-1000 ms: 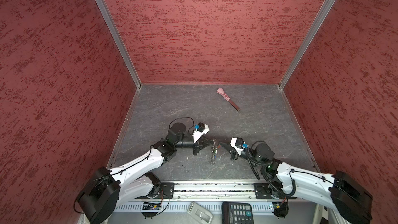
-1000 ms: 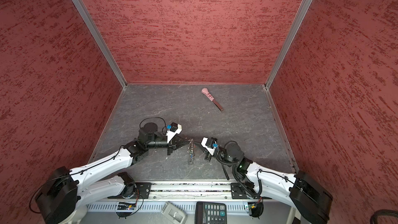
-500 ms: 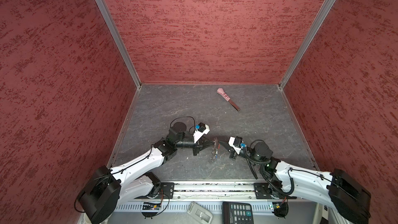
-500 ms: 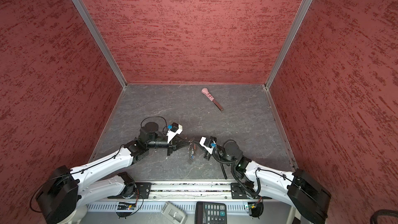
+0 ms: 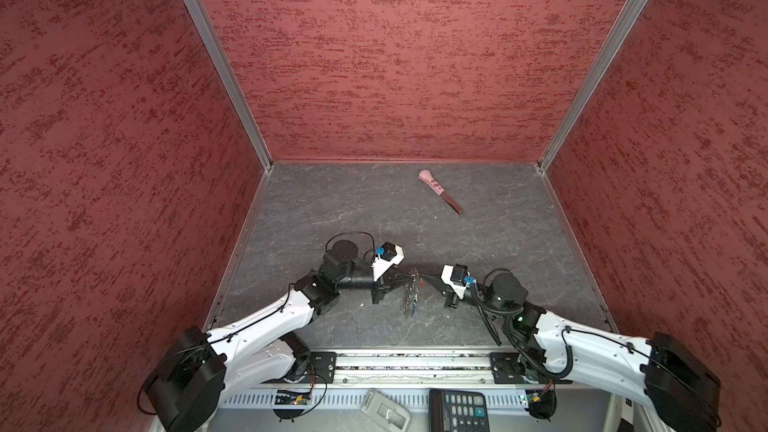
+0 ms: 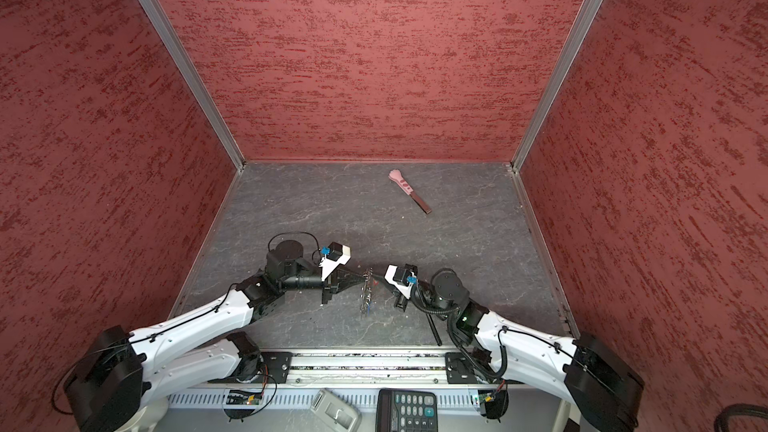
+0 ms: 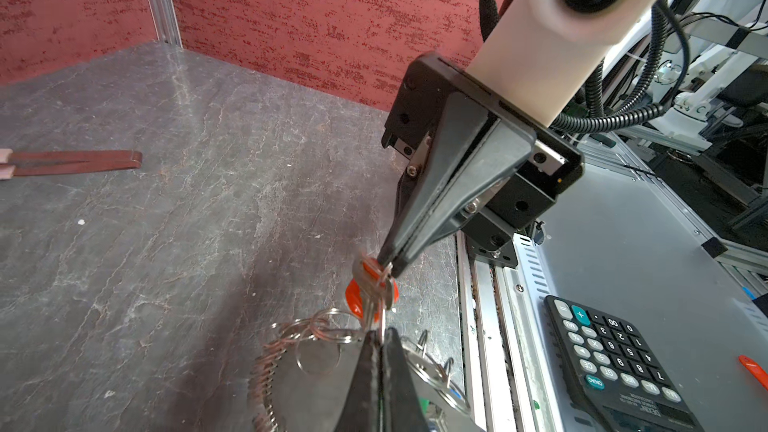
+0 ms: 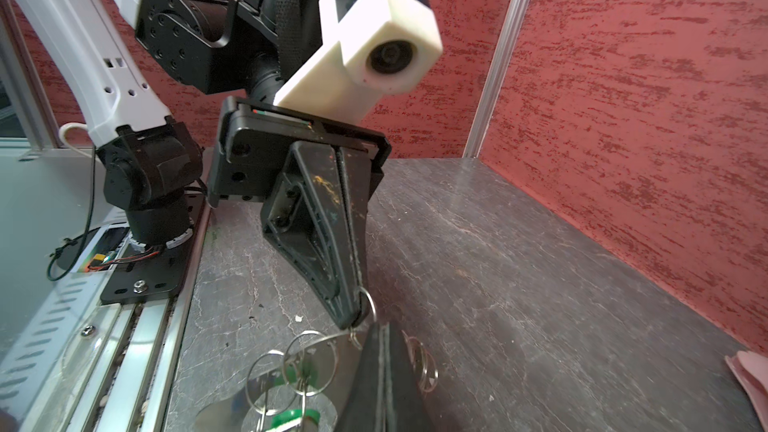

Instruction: Put the keys on the keyring

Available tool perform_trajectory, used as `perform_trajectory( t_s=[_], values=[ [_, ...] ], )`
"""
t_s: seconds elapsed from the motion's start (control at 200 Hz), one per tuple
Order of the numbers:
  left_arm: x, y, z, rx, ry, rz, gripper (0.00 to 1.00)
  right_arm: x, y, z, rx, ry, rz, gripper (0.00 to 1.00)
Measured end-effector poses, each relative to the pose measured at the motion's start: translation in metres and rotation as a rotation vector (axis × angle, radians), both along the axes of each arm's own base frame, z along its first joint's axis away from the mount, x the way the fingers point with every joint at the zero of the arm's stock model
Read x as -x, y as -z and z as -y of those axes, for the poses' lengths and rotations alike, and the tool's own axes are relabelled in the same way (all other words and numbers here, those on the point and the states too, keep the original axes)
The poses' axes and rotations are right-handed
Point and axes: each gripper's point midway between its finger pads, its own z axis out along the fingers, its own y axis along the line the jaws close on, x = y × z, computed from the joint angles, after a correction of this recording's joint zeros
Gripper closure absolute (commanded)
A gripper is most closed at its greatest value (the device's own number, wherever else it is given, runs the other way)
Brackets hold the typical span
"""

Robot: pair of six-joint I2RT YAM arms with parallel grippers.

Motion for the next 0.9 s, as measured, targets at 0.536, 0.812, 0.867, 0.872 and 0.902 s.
perform_trajectory(
  t_s=[0.536,0.812,0.867,0.872,0.902],
  values=[
    [0.037,0.015,0.001,0.019,0.109,0.316,1.0,0.033,0.003,-0.006,0.042,-0.187,-0.059,1.0],
    [0.038,0.016,0.001,0.018,0.115,0.325,1.0,0.04,0.006,-0.006,0.05,-0.227,-0.074,1.0],
    [0.038,0.016,0.001,0.018,0.117,0.328,1.0,0.041,0.006,-0.007,0.05,-0.233,-0.076,1.0],
    [0.038,0.016,0.001,0.017,0.116,0.329,1.0,0.041,0.006,-0.007,0.049,-0.234,-0.076,1.0],
    [0.038,0.016,0.001,0.018,0.116,0.332,1.0,0.042,0.006,-0.007,0.049,-0.239,-0.076,1.0]
  ],
)
